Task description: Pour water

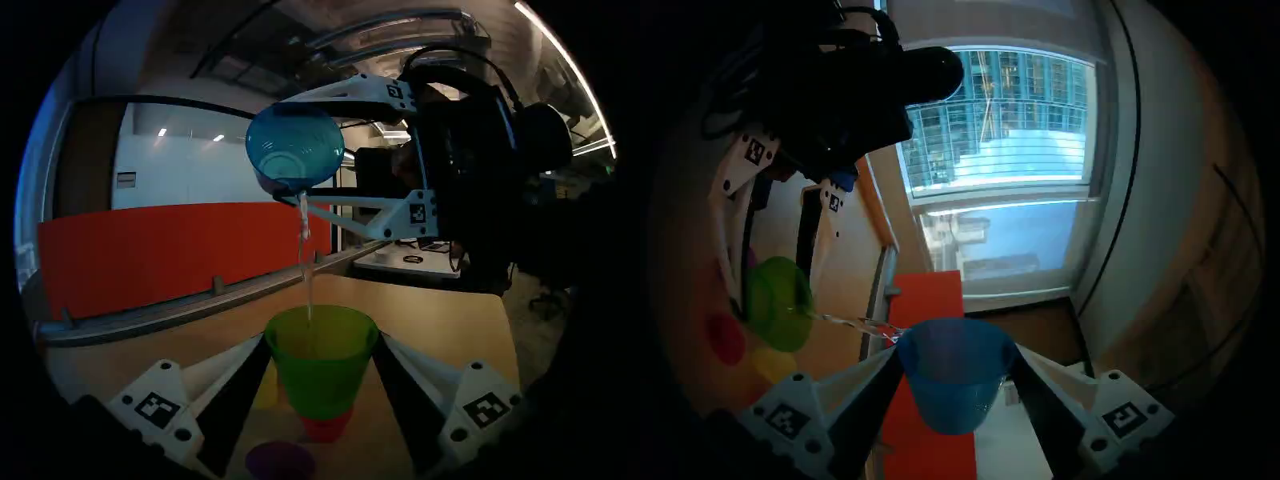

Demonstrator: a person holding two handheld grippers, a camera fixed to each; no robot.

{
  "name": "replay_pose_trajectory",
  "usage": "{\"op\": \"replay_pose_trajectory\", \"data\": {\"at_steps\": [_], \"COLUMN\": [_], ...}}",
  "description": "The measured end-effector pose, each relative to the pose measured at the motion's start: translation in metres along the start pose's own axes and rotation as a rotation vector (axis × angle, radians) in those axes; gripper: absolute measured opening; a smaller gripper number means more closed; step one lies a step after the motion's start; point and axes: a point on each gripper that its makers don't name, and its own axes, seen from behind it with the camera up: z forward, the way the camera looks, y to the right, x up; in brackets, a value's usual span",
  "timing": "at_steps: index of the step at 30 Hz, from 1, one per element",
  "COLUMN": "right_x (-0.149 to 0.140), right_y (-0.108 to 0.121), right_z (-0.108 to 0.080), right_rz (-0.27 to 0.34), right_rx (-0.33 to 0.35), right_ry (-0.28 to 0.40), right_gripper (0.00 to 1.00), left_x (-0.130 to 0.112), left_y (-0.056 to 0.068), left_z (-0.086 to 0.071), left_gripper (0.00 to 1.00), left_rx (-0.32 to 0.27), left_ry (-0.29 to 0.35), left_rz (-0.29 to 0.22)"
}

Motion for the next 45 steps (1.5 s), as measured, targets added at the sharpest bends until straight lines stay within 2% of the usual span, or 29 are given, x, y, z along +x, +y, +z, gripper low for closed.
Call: {"op": "replay_pose_trajectory", "data": {"at_steps": [24, 45], "right_x": [0.013, 0.029], "right_y": [0.01, 0.012], "right_z": [0.0, -0.001], "right_rz": [-0.102, -0.224], "right_rx": [-0.022, -0.032], "right_ry": [0.011, 0.02], "right_gripper": [0.91, 0.91], "left_x": [0.003, 0.005], "left_y": [-0.001, -0.004], "left_z": [0.001, 0.001], "left_gripper": [0.87, 0.87], "left_rx": [0.0, 0.007], "left_ry": [0.004, 0.012], "left_rz": [-0.001, -0.009]}}
